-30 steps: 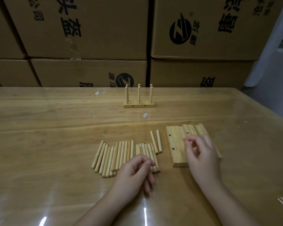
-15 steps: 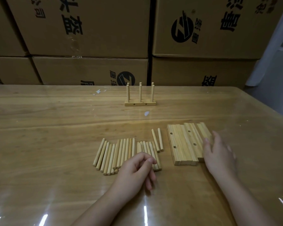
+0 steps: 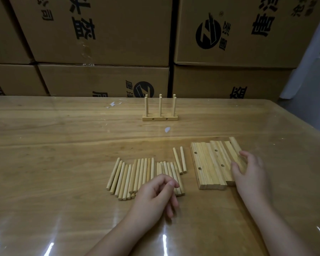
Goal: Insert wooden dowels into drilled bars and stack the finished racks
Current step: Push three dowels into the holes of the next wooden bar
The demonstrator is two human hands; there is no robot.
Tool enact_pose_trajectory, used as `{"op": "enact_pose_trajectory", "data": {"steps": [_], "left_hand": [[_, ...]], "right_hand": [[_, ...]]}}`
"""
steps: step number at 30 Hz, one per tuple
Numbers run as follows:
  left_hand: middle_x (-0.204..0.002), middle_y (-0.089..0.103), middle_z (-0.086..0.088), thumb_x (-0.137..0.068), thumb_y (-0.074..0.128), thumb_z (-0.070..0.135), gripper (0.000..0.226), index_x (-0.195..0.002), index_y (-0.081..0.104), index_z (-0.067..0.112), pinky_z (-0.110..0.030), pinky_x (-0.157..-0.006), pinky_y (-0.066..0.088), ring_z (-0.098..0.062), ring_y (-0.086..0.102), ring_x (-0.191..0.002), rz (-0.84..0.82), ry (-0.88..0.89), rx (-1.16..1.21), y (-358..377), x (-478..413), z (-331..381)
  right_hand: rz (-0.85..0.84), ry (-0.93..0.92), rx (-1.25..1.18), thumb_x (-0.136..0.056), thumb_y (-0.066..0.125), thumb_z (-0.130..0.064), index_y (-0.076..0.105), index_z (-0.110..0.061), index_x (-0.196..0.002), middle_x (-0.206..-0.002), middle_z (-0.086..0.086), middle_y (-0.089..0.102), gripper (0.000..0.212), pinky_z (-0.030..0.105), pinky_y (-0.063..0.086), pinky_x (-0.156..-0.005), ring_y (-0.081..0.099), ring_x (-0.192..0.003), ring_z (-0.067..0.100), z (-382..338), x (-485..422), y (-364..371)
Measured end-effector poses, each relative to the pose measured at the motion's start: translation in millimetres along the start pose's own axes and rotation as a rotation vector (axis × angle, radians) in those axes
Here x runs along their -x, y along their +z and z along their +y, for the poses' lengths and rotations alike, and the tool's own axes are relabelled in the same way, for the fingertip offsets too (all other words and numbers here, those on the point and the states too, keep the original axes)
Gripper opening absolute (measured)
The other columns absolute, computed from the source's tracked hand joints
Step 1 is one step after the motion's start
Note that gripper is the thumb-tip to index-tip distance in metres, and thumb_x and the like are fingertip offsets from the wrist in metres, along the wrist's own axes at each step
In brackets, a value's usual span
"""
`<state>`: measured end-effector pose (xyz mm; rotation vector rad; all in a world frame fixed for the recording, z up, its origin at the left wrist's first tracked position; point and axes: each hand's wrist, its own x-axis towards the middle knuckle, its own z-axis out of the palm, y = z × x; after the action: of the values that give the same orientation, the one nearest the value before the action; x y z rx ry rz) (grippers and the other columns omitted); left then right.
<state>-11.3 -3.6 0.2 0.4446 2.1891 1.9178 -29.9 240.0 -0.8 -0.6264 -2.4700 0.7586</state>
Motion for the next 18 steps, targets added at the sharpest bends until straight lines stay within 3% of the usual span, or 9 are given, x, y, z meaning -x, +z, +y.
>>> {"op": "enact_pose_trajectory", "data": {"steps": [5, 8, 11, 14, 18], "left_hand": [[-0.062, 0.066, -0.001, -0.098, 0.047, 0.018, 0.028, -0.080, 0.065, 0.030, -0.022, -0.049, 0.045, -0.014, 0.057, -0.047, -0.003, -0.007, 0.011, 0.6, -1.0, 0.1], [-0.061, 0.065, -0.001, -0.099, 0.047, 0.017, 0.028, -0.080, 0.065, 0.029, -0.021, -0.047, 0.044, -0.014, 0.056, -0.045, 0.012, -0.002, 0.028, 0.2, -1.6, -0.6], [-0.059, 0.064, -0.002, -0.099, 0.047, 0.016, 0.030, -0.079, 0.065, 0.029, -0.019, -0.046, 0.043, -0.014, 0.055, -0.043, 0.042, 0.005, 0.056, -0.6, -2.2, -1.4], [-0.059, 0.064, -0.002, -0.099, 0.047, 0.016, 0.030, -0.078, 0.065, 0.028, -0.019, -0.046, 0.042, -0.014, 0.055, -0.042, 0.044, 0.003, 0.077, -1.0, -2.8, -1.4], [-0.062, 0.065, -0.004, -0.098, 0.048, 0.015, 0.027, -0.081, 0.066, 0.025, -0.019, -0.045, 0.042, -0.014, 0.055, -0.042, 0.059, 0.008, 0.126, -1.8, -3.7, -1.2]], "right_hand": [[0.090, 0.049, -0.227, -0.089, 0.053, -0.006, 0.058, -0.015, -0.116, -0.122, 0.005, 0.049, 0.029, 0.028, 0.038, -0.075, 0.050, -0.098, 0.017, 5.7, -6.1, 0.9], [0.157, 0.120, -0.442, -0.089, 0.054, -0.009, 0.057, -0.023, -0.109, -0.115, -0.002, 0.051, 0.025, 0.028, 0.042, -0.075, 0.054, -0.100, 0.018, 5.4, -8.2, -2.8], [0.220, 0.080, -0.630, -0.091, 0.053, -0.016, 0.055, -0.031, -0.110, -0.107, -0.009, 0.059, 0.024, 0.023, 0.048, -0.074, 0.058, -0.093, 0.000, -2.3, -3.5, -6.8], [0.167, 0.002, -0.759, -0.092, 0.053, -0.017, 0.055, -0.035, -0.108, -0.098, -0.017, 0.062, 0.024, 0.012, 0.049, -0.064, 0.059, -0.088, -0.012, -18.3, 8.6, -4.1], [0.012, -0.116, -0.836, -0.091, 0.055, -0.016, 0.058, -0.035, -0.104, -0.099, -0.017, 0.066, 0.023, 0.008, 0.049, -0.073, 0.062, -0.094, -0.005, -37.3, 32.7, 5.4]]}}
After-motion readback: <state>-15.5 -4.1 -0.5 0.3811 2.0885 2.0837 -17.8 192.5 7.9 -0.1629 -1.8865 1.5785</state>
